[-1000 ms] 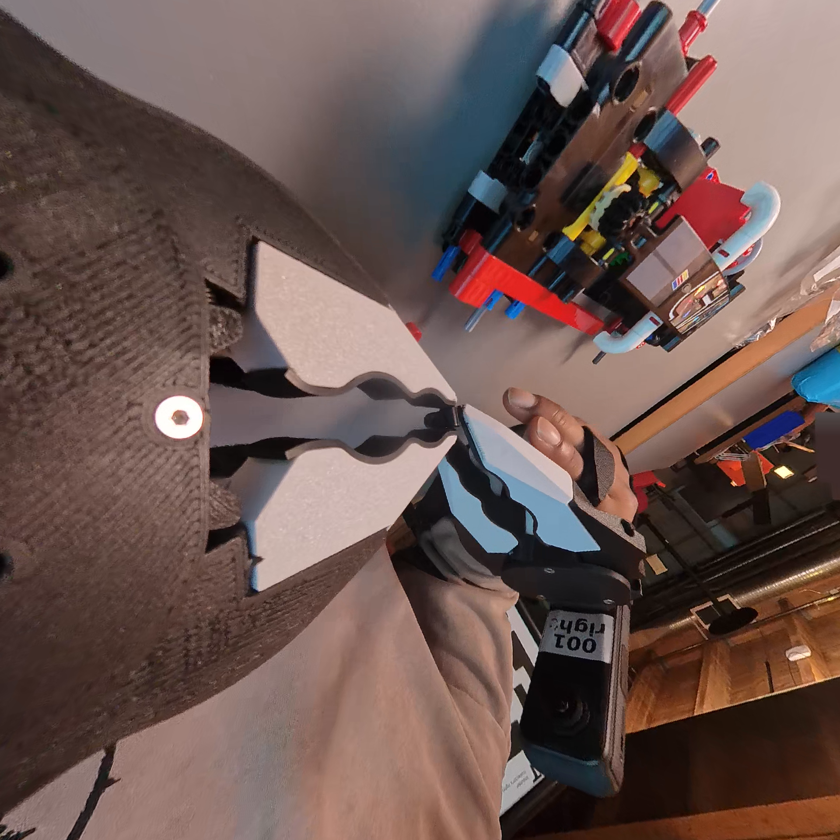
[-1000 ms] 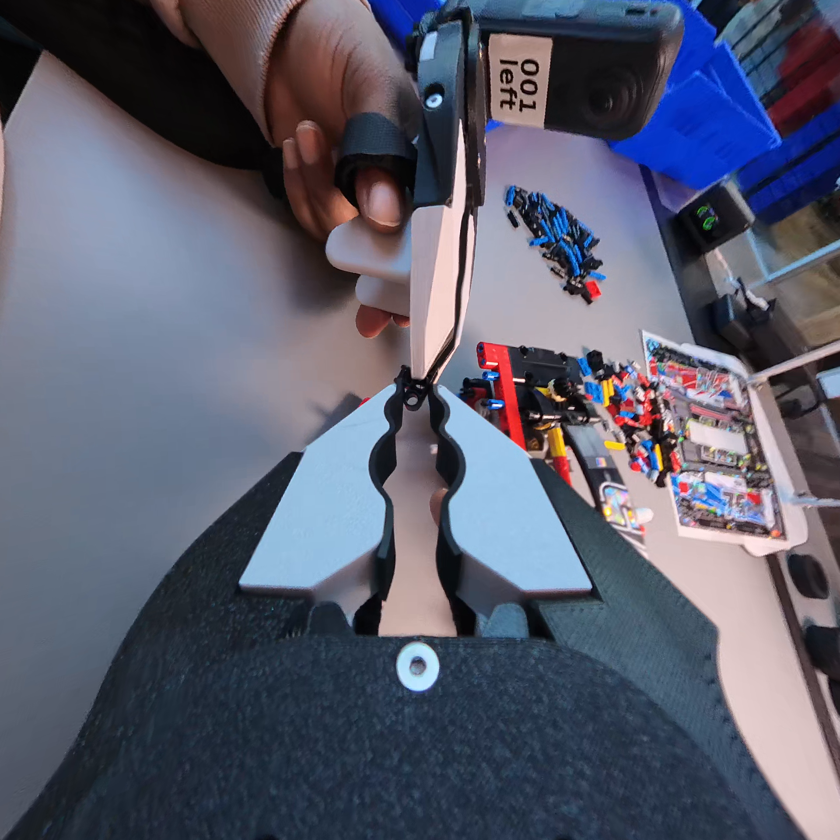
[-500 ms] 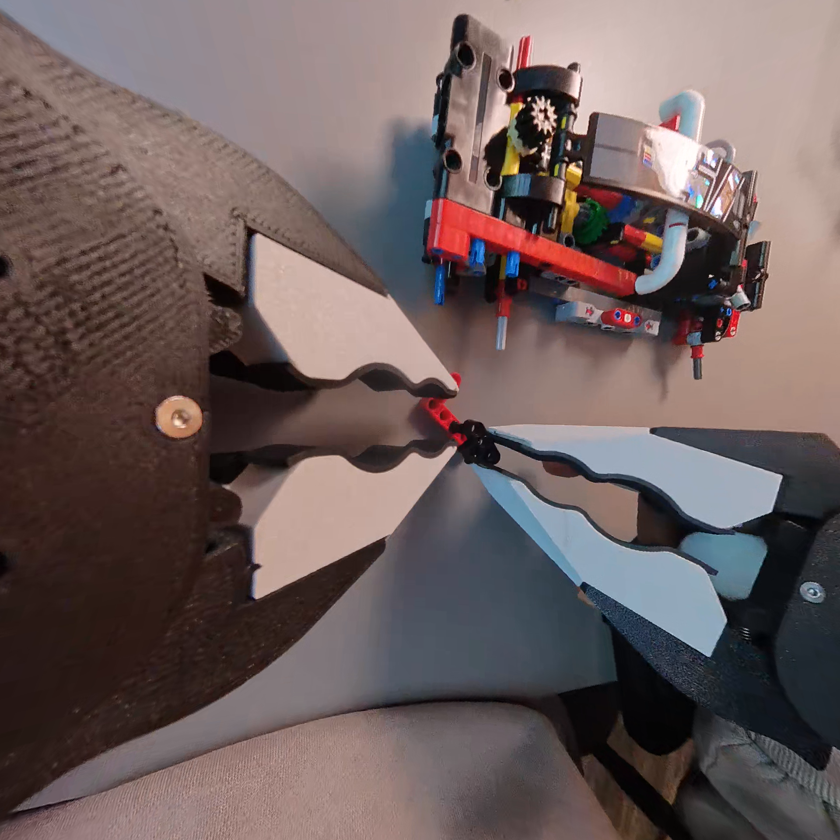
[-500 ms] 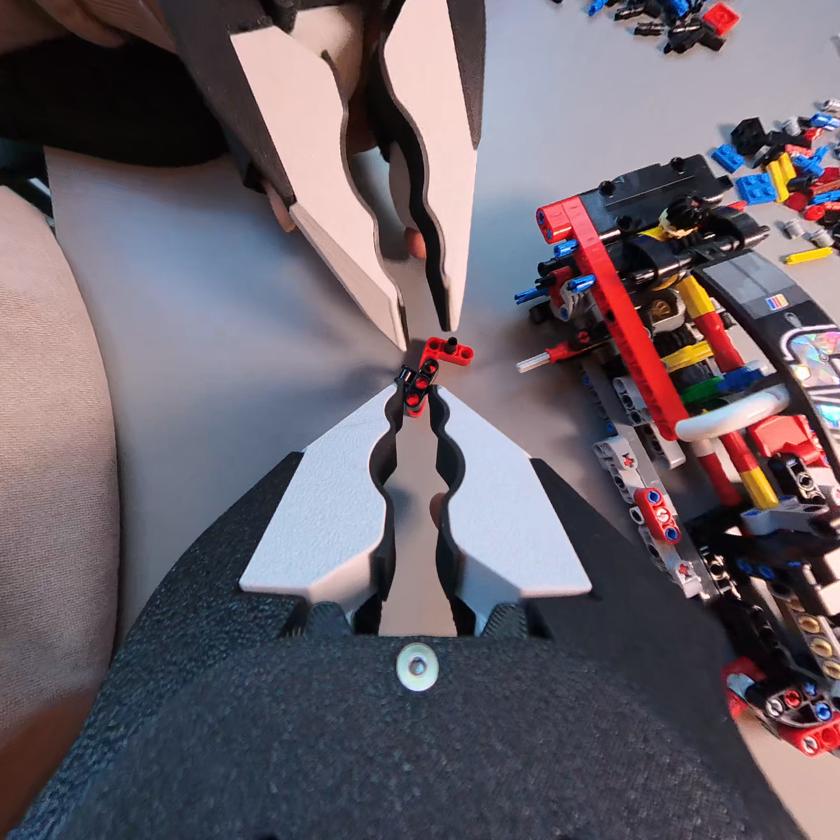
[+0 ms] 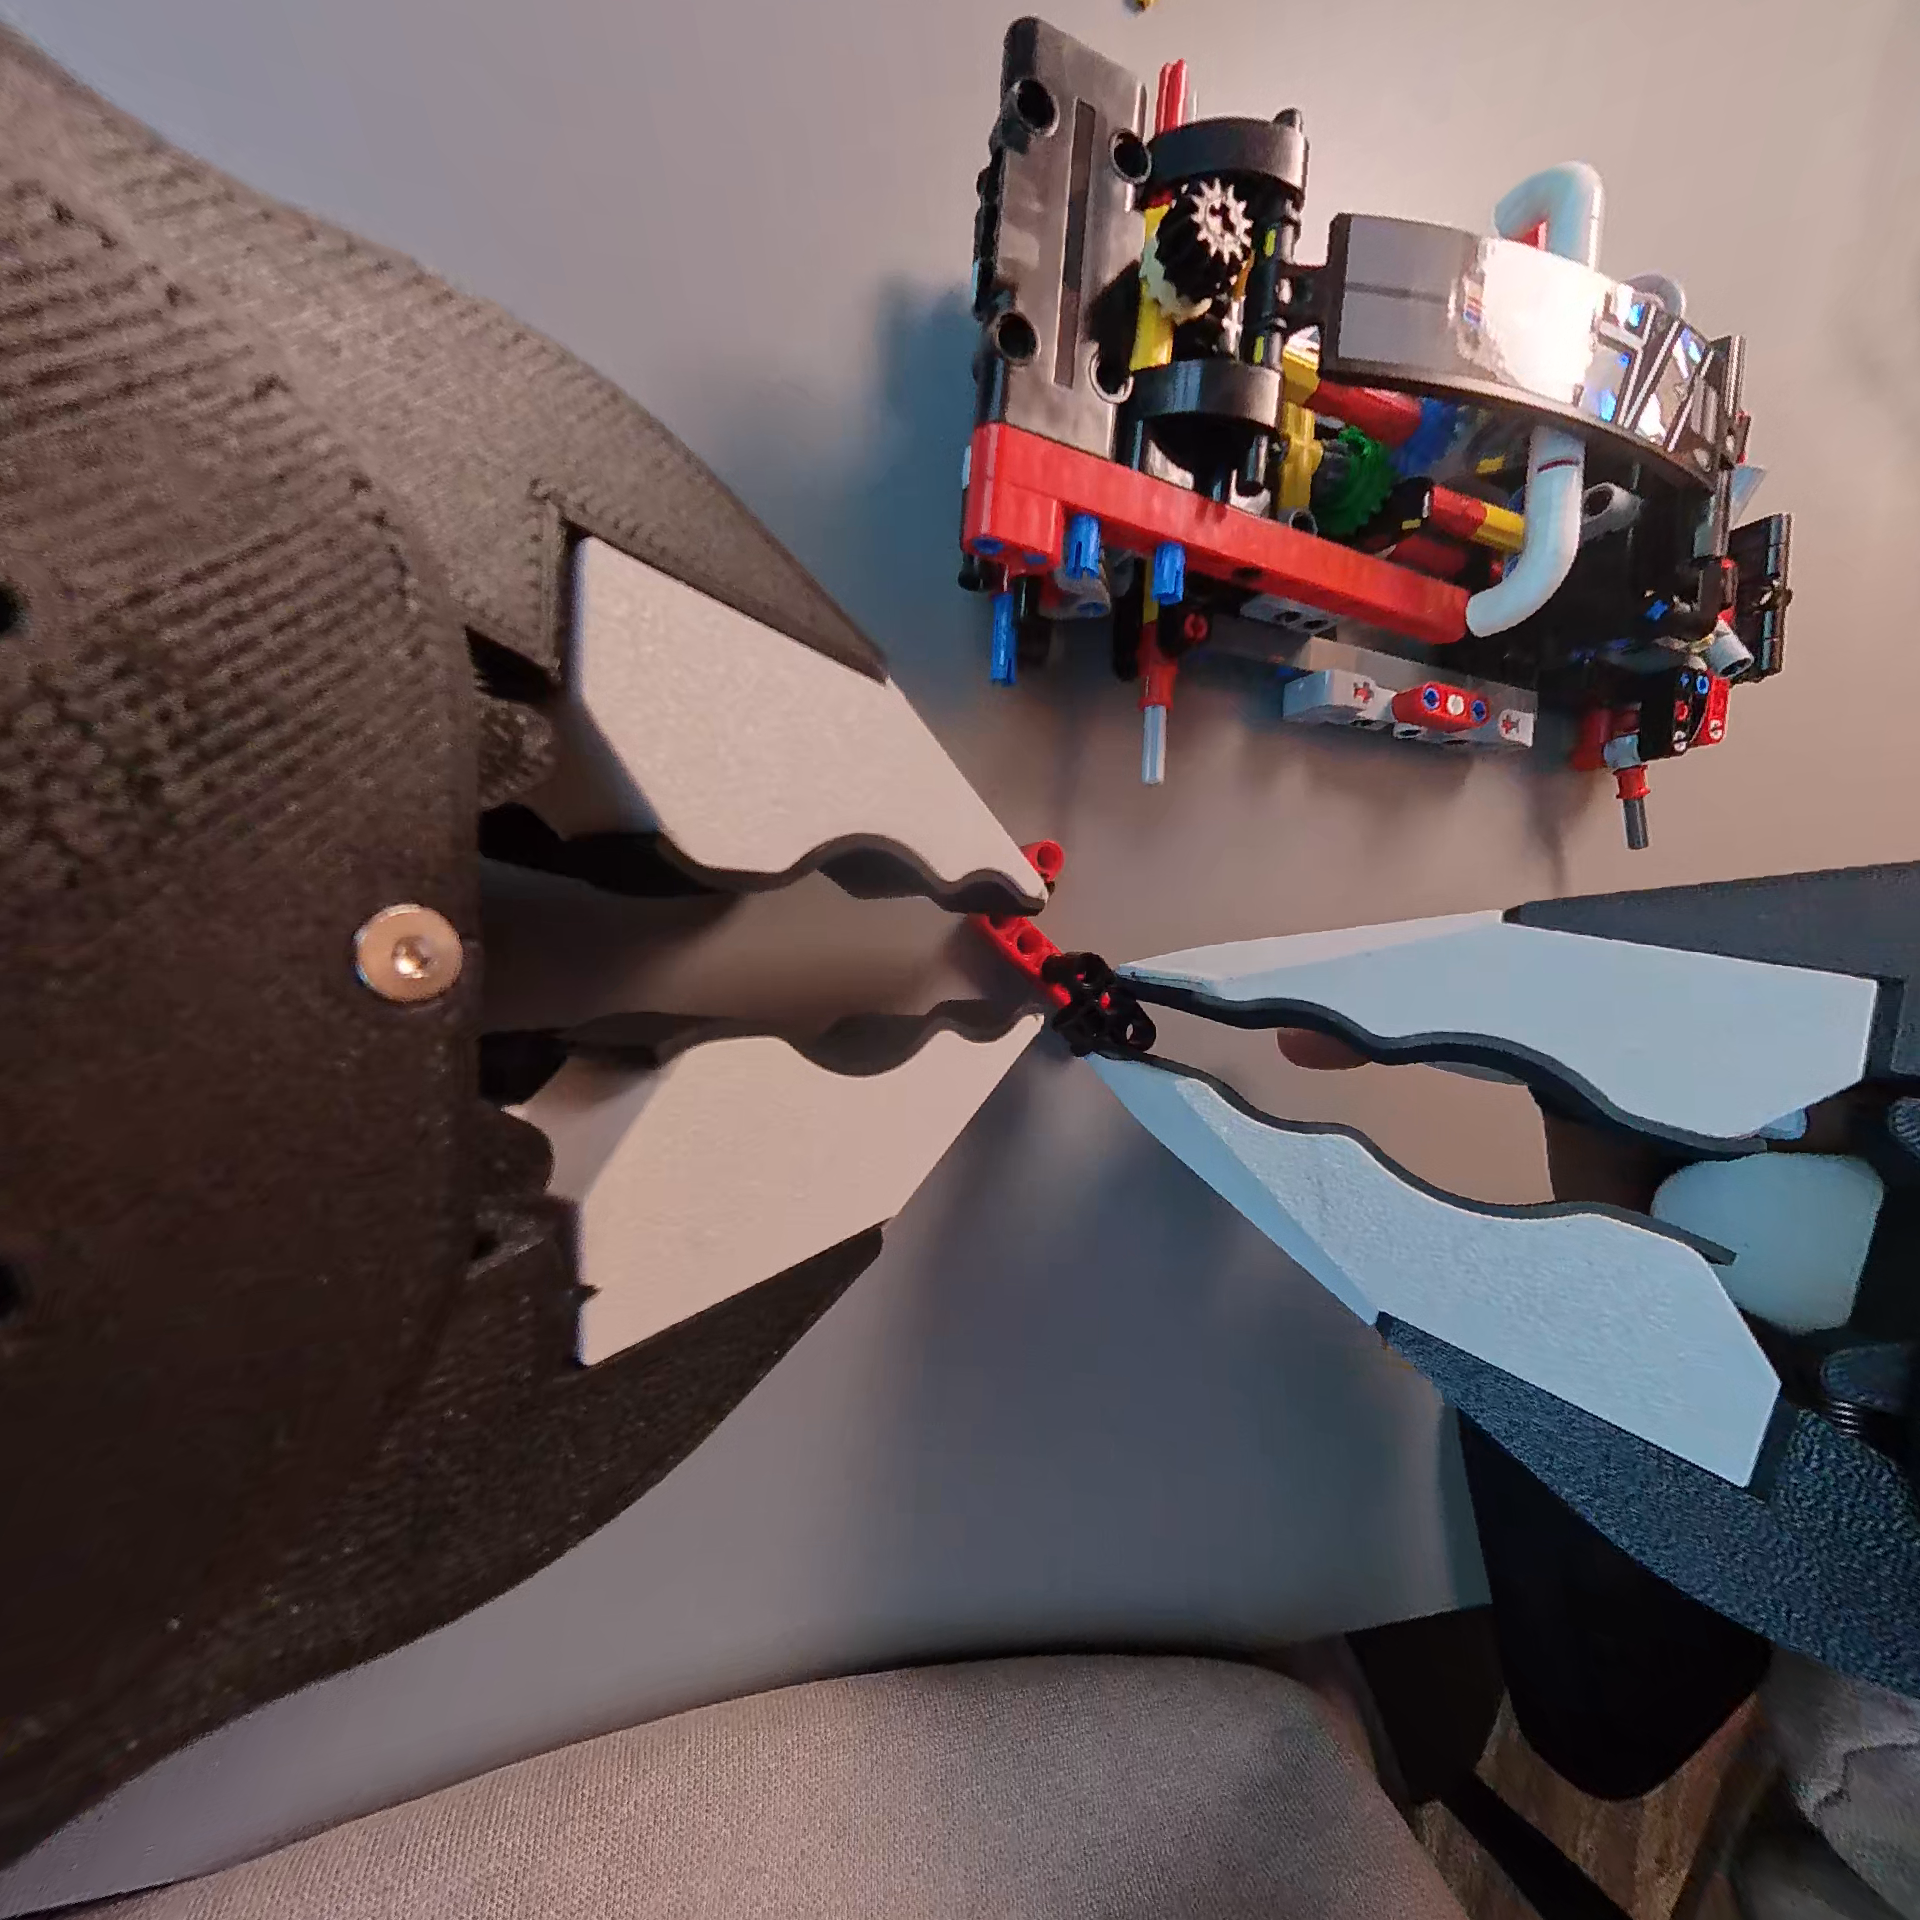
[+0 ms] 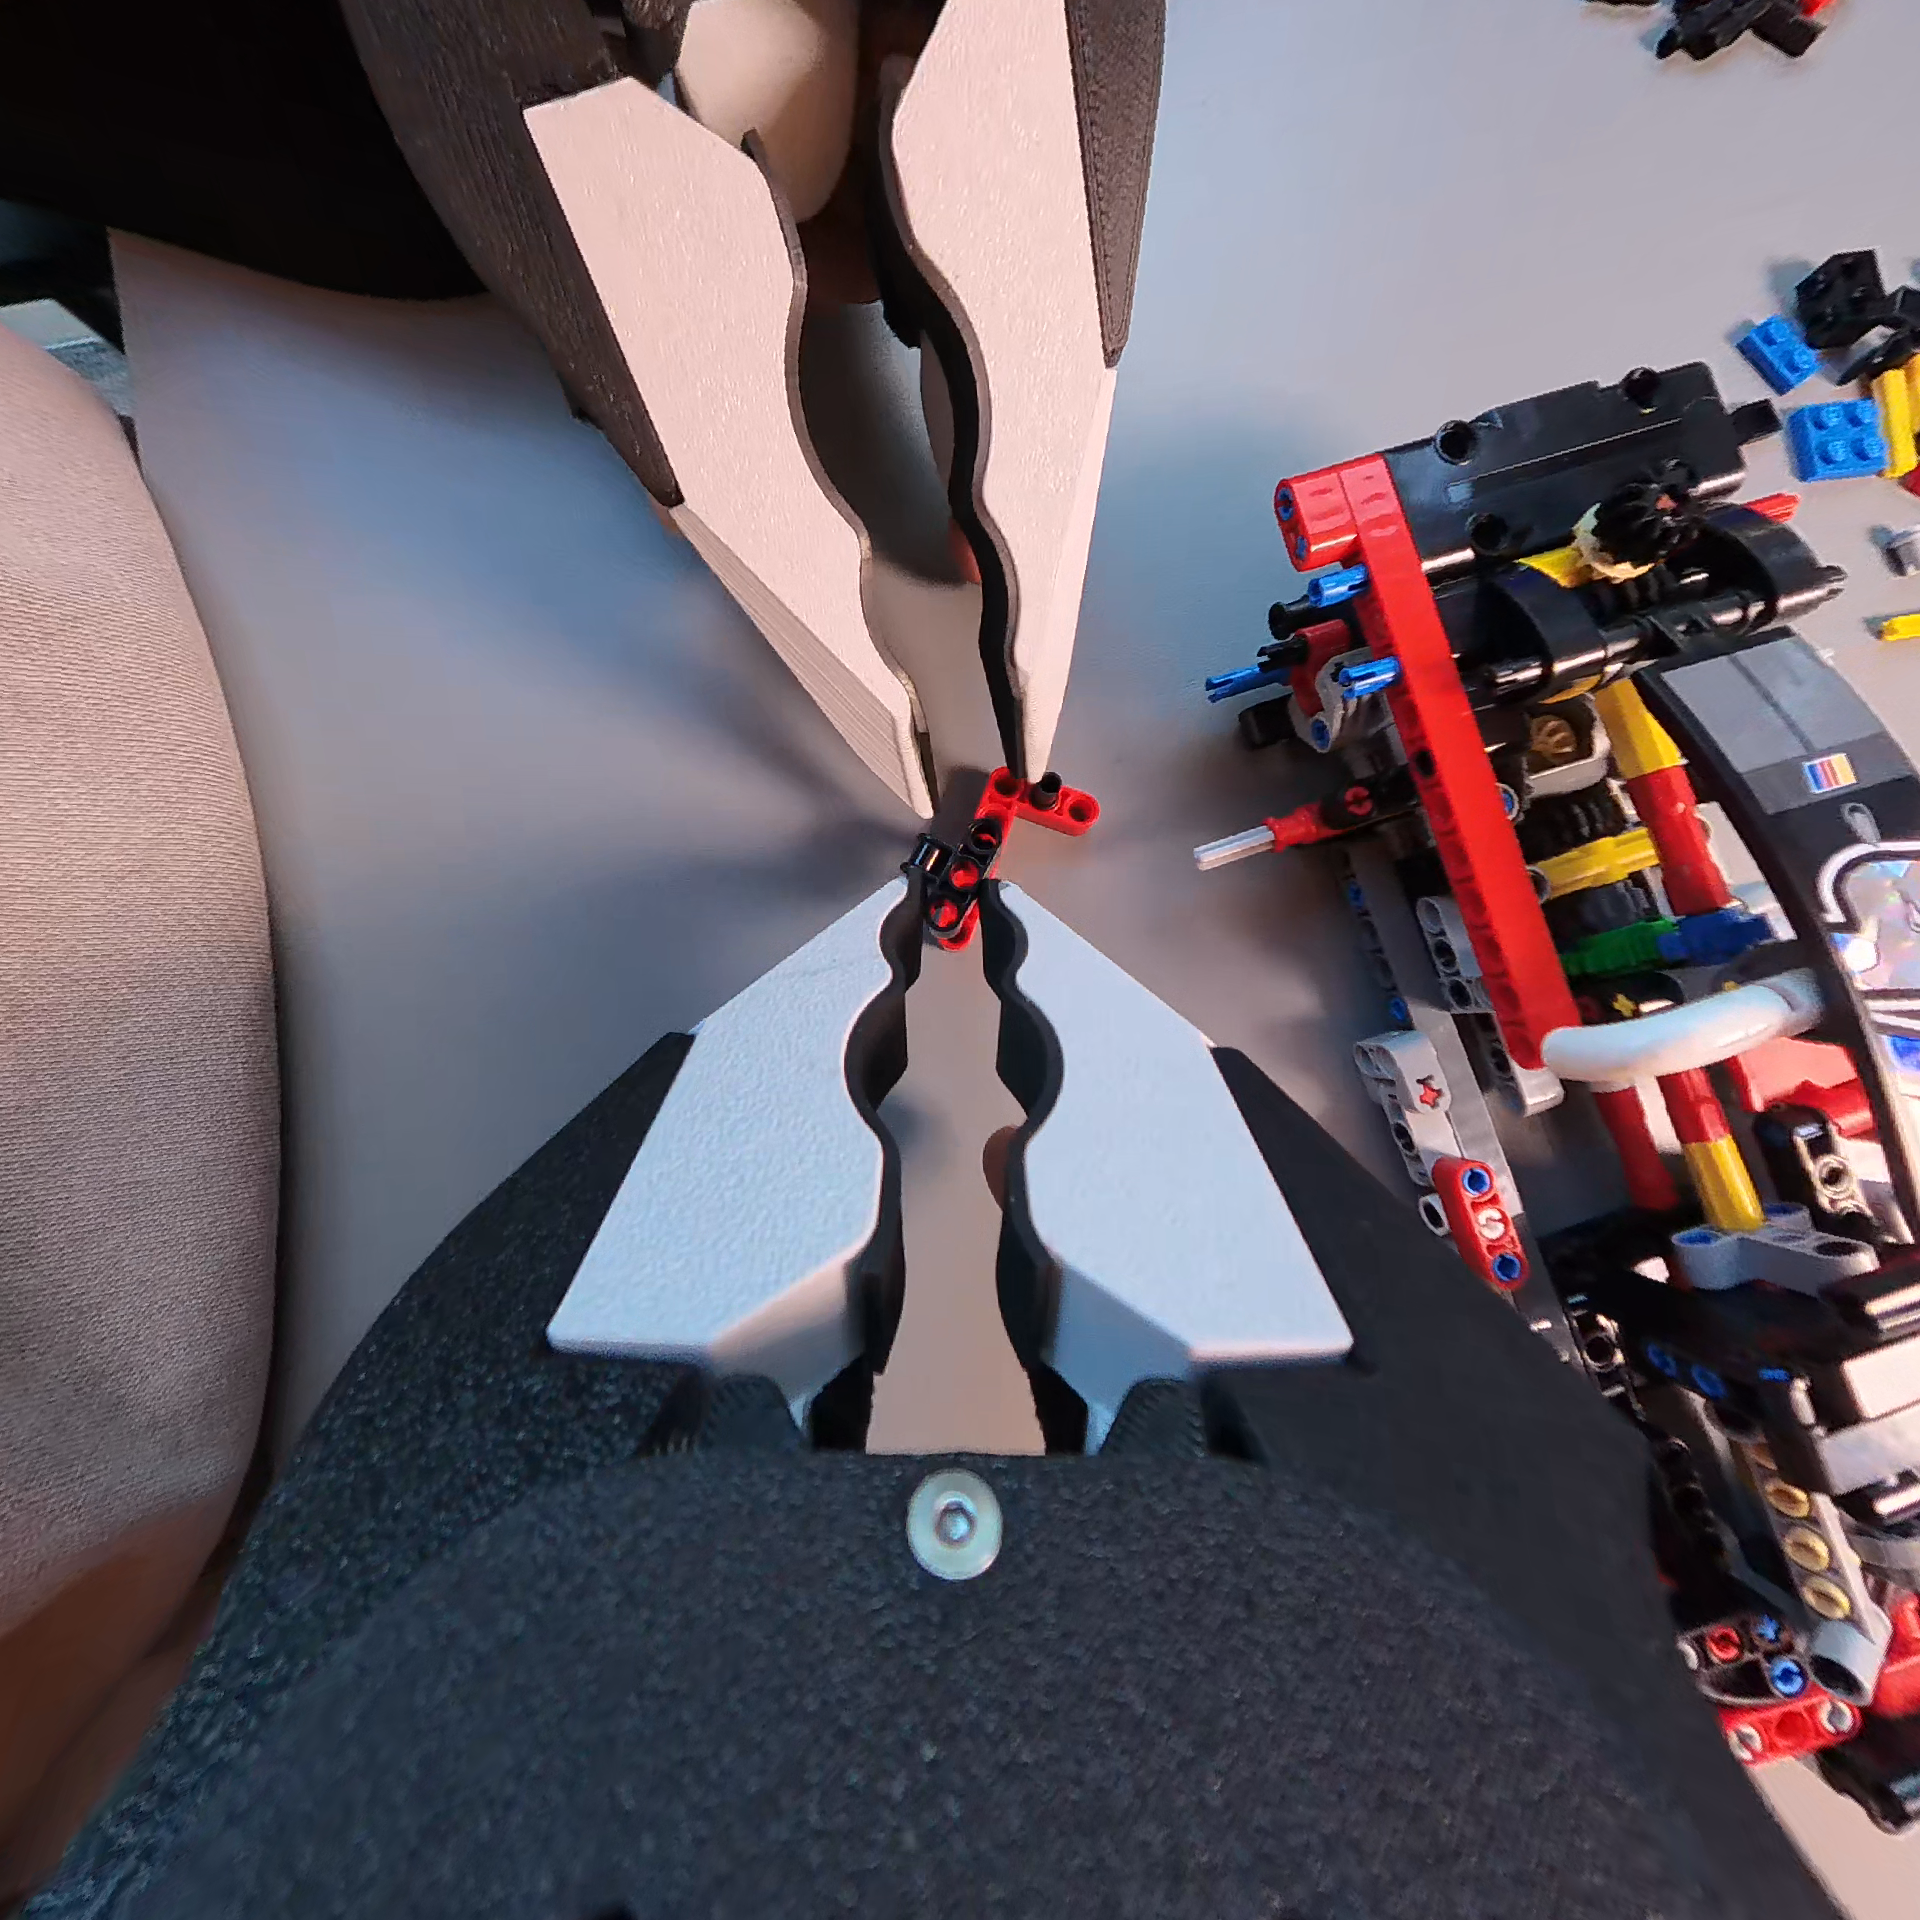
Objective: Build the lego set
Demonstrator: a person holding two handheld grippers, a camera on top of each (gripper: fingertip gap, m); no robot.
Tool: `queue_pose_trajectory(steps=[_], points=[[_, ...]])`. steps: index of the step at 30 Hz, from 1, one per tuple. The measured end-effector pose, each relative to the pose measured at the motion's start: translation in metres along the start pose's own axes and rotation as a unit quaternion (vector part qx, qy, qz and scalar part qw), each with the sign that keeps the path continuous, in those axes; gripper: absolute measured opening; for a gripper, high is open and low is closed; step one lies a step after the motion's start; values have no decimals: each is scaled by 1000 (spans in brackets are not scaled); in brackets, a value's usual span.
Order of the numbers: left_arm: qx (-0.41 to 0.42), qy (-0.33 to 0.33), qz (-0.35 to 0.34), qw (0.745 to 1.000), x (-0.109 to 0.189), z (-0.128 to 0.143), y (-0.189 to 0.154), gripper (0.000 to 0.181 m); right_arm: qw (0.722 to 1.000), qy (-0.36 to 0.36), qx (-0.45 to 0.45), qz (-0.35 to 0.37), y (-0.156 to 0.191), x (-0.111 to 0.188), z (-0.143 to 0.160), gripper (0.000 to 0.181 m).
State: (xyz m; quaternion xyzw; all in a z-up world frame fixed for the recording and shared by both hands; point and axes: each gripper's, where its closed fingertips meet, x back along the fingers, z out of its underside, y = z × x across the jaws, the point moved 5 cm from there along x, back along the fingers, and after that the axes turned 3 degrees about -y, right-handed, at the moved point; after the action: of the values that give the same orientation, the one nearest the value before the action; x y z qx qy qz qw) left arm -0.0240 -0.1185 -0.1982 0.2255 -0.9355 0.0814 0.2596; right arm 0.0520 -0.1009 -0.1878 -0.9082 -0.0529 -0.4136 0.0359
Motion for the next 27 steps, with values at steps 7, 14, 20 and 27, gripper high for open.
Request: queue_pose_trajectory(steps=[7,14,20,27], points=[[-1,6,-1,1000,-1,1,0,13,1000,20,5,-20,-2,0,-1,8],[0,14,-2,1000,-3,3,0,12,999,42,8,-33,-4,-1,-2,7],[-6,12,-2,1000,-3,2,-1,9,998,52,10,-37,-4,-3,0,6],[-37,-7,0,999,-5,-5,-6,8,998,53,13,-36,-4,-3,0,6]])
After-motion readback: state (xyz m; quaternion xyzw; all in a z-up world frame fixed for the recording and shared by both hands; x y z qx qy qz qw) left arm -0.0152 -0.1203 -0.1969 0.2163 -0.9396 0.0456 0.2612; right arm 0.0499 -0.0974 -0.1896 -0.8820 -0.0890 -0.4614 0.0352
